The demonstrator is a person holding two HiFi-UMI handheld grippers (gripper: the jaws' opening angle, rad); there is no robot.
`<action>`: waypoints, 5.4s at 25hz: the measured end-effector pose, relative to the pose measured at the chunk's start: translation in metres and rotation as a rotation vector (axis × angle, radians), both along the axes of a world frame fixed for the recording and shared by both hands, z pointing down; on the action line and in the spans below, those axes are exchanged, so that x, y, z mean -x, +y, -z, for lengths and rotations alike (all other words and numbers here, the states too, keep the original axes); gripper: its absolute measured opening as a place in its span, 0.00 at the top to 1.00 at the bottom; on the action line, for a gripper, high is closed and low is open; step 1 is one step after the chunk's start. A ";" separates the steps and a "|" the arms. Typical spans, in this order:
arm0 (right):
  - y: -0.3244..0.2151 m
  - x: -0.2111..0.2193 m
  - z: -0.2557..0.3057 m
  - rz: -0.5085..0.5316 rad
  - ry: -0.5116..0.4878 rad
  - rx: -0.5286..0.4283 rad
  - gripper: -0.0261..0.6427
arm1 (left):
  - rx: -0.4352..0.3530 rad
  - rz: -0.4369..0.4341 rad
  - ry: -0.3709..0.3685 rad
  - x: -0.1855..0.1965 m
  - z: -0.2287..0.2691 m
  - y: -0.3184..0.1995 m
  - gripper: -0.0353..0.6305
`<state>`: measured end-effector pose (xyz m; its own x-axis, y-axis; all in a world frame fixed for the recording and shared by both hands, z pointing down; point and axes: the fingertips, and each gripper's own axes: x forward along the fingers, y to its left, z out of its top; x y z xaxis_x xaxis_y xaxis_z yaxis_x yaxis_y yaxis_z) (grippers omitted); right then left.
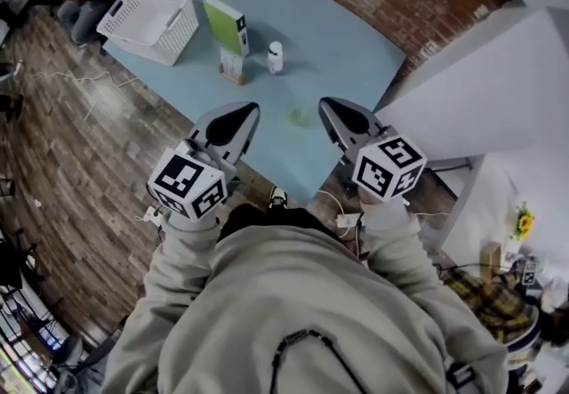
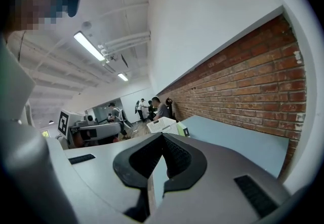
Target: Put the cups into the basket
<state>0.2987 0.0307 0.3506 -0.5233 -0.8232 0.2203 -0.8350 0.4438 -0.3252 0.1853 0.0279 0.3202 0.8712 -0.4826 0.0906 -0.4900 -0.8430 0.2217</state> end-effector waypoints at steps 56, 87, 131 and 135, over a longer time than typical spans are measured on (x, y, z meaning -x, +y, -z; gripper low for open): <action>-0.093 -0.032 -0.136 -0.113 0.046 0.321 0.94 | 0.258 -0.089 -0.055 -0.030 -0.122 -0.109 0.95; -0.077 -0.052 -0.337 -0.163 0.123 0.717 0.74 | 0.551 -0.147 -0.136 -0.035 -0.258 -0.085 0.95; -0.098 -0.064 -0.230 -0.191 0.394 0.550 0.91 | 0.318 -0.181 -0.009 -0.041 -0.126 -0.083 0.95; -0.097 -0.064 -0.196 -0.178 0.380 0.509 0.91 | 0.275 -0.185 -0.007 -0.048 -0.094 -0.073 0.95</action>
